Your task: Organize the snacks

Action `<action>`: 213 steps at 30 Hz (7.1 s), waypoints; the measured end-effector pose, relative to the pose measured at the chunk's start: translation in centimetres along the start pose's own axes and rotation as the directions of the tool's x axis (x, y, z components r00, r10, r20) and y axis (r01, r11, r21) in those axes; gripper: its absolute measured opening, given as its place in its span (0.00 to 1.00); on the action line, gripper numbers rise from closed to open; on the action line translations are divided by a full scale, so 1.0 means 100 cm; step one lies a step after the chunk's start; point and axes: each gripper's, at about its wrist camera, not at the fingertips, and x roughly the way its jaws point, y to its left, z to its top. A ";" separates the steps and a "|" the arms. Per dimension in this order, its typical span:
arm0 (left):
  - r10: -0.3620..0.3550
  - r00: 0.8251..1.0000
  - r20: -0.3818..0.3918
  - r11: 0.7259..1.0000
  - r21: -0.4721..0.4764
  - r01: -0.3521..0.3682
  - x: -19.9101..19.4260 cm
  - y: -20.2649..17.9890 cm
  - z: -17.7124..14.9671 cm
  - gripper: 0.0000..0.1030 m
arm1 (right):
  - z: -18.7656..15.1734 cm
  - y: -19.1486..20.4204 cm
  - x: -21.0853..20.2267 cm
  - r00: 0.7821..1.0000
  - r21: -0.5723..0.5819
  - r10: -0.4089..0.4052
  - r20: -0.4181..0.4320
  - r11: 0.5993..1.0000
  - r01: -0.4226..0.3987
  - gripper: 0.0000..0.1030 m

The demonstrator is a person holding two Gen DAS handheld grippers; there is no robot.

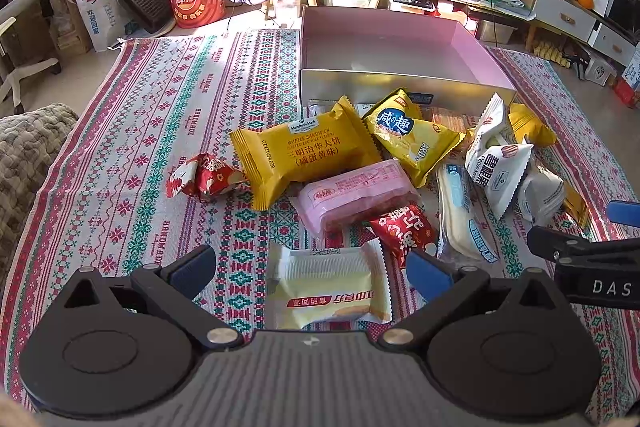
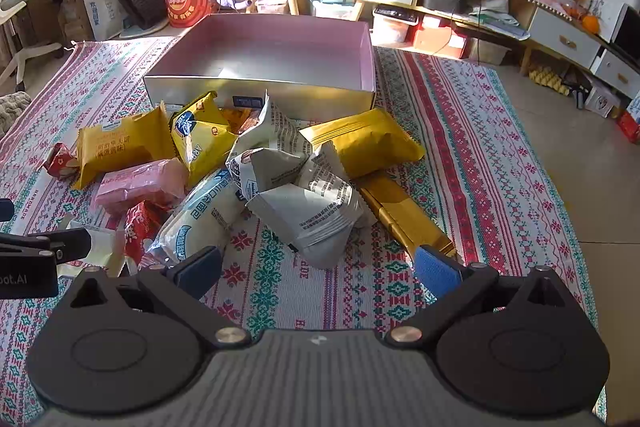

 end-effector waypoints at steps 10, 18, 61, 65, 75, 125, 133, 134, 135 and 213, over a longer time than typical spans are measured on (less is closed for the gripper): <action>-0.001 1.000 -0.001 1.000 0.007 0.001 0.001 0.001 0.000 1.00 | 0.000 0.000 -0.001 1.000 0.001 -0.003 0.001 1.000 0.003 1.00; -0.001 1.000 -0.002 1.000 0.009 0.001 0.001 0.001 -0.001 1.00 | 0.001 -0.001 -0.001 1.000 0.002 -0.004 0.001 1.000 0.004 1.00; -0.001 1.000 0.001 1.000 0.019 0.001 -0.001 -0.001 -0.002 1.00 | 0.002 -0.003 -0.001 1.000 0.018 -0.010 0.005 1.000 0.010 1.00; -0.001 1.000 0.001 1.000 0.021 0.001 -0.001 -0.001 -0.002 1.00 | 0.002 -0.004 -0.002 1.000 0.018 -0.009 0.012 1.000 0.008 1.00; -0.001 1.000 0.001 1.000 0.023 0.001 -0.001 -0.002 -0.001 1.00 | 0.003 -0.003 -0.001 1.000 0.018 -0.013 0.007 1.000 0.013 1.00; -0.193 0.973 -0.128 0.972 0.114 0.208 0.016 0.004 0.020 1.00 | 0.034 -0.042 -0.004 0.979 0.112 0.181 -0.095 0.979 -0.170 0.99; -0.342 0.925 -0.163 0.936 0.021 0.350 0.037 0.016 0.040 0.93 | 0.040 -0.058 0.018 0.941 0.209 0.298 -0.160 0.942 -0.263 0.89; -0.345 0.928 -0.144 0.934 0.044 0.354 0.038 0.014 0.043 0.92 | 0.041 -0.059 0.022 0.927 0.239 0.331 -0.176 0.928 -0.286 0.89; -0.347 0.928 -0.132 0.931 0.072 0.358 0.038 0.013 0.045 0.91 | 0.042 -0.061 0.025 0.918 0.263 0.351 -0.186 0.918 -0.298 0.88; -0.285 0.953 0.100 0.957 -0.033 0.290 0.077 0.001 0.160 0.40 | 0.138 -0.058 0.062 0.927 0.290 0.351 0.130 0.881 -0.374 0.54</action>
